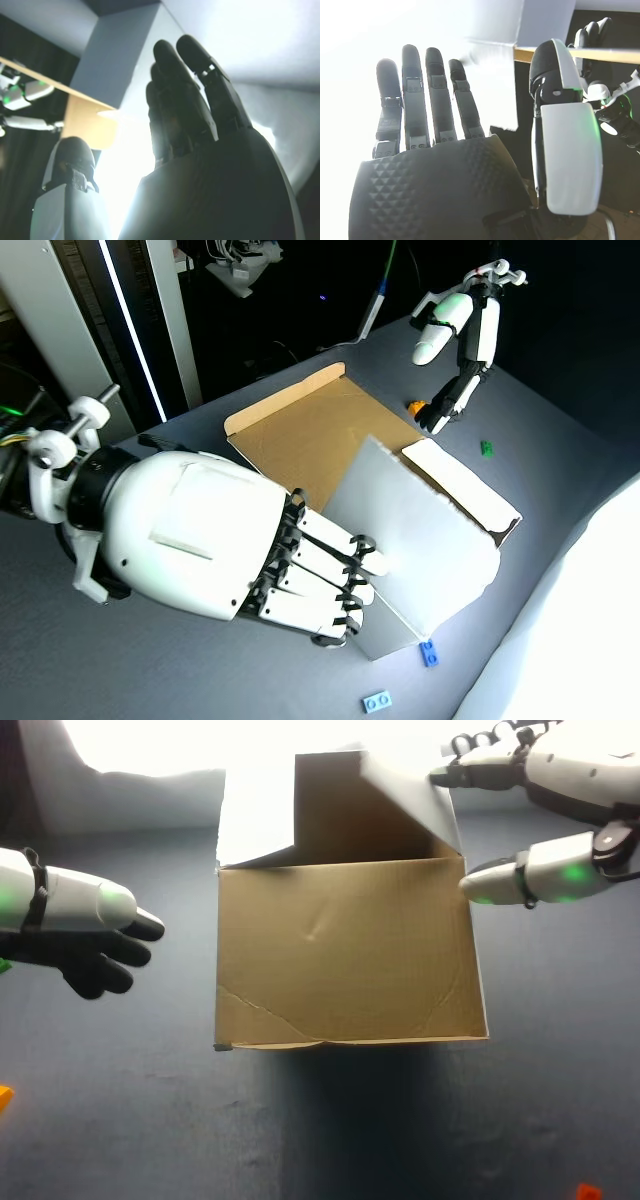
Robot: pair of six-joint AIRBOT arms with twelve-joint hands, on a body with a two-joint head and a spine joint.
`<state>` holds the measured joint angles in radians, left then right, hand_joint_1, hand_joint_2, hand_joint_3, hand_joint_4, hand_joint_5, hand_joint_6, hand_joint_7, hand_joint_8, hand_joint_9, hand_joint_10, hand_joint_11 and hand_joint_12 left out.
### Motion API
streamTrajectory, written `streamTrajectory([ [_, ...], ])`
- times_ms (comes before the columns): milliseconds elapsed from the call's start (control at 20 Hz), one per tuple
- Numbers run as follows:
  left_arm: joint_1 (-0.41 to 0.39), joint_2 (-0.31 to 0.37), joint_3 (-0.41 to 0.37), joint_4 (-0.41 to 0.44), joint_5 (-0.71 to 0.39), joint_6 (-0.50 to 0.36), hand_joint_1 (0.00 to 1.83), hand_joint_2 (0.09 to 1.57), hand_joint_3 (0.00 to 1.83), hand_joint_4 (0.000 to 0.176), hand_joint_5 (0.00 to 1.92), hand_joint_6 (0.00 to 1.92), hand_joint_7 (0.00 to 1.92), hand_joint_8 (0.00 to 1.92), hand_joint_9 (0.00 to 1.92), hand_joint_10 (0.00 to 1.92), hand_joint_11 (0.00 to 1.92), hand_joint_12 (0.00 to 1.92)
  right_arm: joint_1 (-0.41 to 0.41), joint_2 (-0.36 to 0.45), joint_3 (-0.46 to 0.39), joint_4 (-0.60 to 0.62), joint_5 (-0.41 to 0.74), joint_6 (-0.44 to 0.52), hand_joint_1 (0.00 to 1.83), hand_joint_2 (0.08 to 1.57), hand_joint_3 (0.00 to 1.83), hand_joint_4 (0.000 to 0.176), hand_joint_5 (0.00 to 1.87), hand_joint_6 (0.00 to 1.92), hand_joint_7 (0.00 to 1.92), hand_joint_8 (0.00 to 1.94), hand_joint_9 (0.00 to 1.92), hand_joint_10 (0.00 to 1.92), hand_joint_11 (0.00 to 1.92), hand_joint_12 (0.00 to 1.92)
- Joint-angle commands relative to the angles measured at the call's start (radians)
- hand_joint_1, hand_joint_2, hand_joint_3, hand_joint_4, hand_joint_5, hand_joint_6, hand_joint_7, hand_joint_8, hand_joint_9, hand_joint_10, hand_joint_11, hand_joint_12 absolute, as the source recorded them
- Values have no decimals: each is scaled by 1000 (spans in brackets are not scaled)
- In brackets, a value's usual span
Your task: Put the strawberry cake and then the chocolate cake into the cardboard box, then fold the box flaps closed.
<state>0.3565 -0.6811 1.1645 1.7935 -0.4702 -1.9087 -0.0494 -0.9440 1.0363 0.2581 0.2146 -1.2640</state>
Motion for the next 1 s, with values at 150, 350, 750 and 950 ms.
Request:
streamTrajectory([
  [150,5,22,-20,-39,-22,-31,365,1106,1,12,448,0,581,0,717,0,333,1039,23,-15,1,-4,116,5,457,1112,4,0,257,5,393,6,284,459,0,1476],
  [350,11,34,-49,-33,-42,-50,376,1109,2,7,457,4,581,0,715,0,330,1035,28,-43,9,-4,103,-1,466,1115,4,0,284,15,407,10,304,470,0,1477],
  [750,0,38,-62,-33,-48,-61,340,1117,3,8,442,0,581,0,711,0,318,1048,49,-46,24,-4,19,117,449,1120,2,0,265,5,415,10,292,491,0,1490],
  [950,-1,36,-60,-33,-47,-61,335,1120,4,7,448,1,582,0,711,0,327,1044,52,-54,49,-4,-38,196,444,1124,3,0,279,10,410,6,289,497,0,1487],
])
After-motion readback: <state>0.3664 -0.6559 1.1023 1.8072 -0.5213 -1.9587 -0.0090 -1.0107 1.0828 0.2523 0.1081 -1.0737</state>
